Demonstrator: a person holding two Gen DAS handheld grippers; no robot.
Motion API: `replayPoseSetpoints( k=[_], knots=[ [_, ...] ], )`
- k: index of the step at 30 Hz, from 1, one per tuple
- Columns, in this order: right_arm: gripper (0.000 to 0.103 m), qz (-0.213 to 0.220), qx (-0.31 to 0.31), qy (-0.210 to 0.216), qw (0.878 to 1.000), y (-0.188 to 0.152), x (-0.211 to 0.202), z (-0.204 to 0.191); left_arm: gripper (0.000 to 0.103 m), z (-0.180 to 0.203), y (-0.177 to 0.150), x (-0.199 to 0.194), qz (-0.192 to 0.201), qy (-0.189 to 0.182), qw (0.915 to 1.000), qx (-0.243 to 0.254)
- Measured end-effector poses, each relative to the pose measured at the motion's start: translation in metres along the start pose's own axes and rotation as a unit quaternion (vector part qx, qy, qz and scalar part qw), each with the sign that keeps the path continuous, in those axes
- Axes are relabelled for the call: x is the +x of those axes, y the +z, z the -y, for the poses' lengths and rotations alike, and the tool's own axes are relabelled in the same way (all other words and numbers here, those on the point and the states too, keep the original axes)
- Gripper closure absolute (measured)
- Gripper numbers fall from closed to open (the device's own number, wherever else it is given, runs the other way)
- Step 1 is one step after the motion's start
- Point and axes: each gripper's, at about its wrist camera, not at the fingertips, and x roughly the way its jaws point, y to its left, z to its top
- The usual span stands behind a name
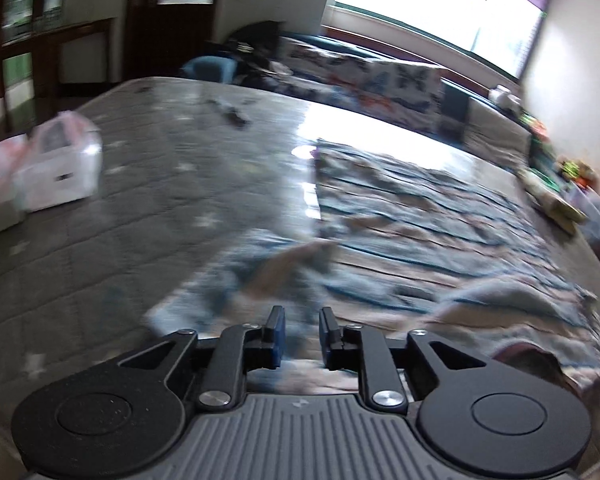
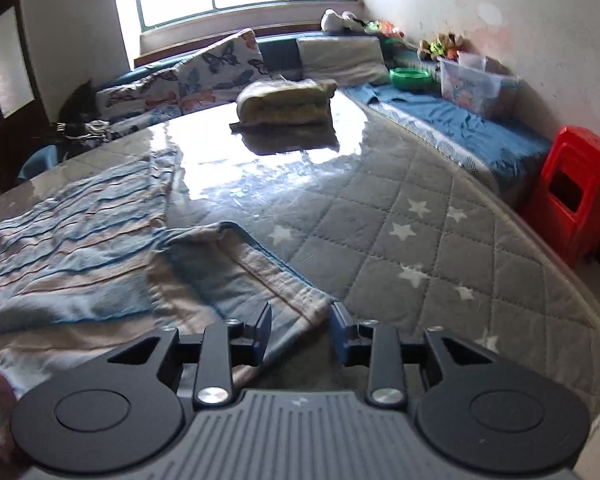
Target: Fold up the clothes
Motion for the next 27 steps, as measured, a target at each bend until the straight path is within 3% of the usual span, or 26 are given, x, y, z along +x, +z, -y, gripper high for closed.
replayPoseSetpoints(
  k=[4, 6, 7, 10, 15, 20, 24, 27],
  knots=[
    [0.071, 0.004, 0.014, -0.006, 1.0, -0.001, 0.014, 0.002, 0.077, 0.036, -0.001, 0.011, -0.015, -0.049, 0.998, 0.037],
    [0.079, 0.015, 0.01, -0.009, 1.0, -0.003, 0.015, 0.0, 0.077, 0.055, -0.001, 0.016, -0.023, -0.081, 0.9948, 0.057],
    [0.089, 0.018, 0.01, -0.01, 1.0, -0.004, 0.014, 0.0, 0.077, 0.066, -0.002, 0.019, -0.027, -0.096, 0.9925, 0.071],
    [0.096, 0.025, 0.01, -0.016, 1.0, -0.008, 0.011, -0.002, 0.077, 0.1, -0.008, 0.027, -0.038, -0.133, 0.9829, 0.121],
    [0.096, 0.027, 0.008, -0.033, 0.999, -0.021, -0.003, -0.003, 0.072, 0.147, -0.02, 0.039, -0.052, -0.182, 0.9648, 0.183],
    [0.084, 0.025, 0.018, -0.043, 0.999, -0.018, -0.012, 0.004, 0.07, 0.155, -0.019, 0.059, -0.052, -0.172, 0.9639, 0.197],
    [0.084, 0.032, -0.011, -0.025, 0.999, -0.011, -0.025, -0.002, 0.072, 0.151, -0.028, 0.062, -0.064, -0.176, 0.9584, 0.215],
    [0.083, 0.023, -0.041, 0.018, 0.999, -0.006, -0.034, -0.018, 0.075, 0.15, -0.033, 0.052, -0.083, -0.211, 0.9484, 0.221]
  ],
)
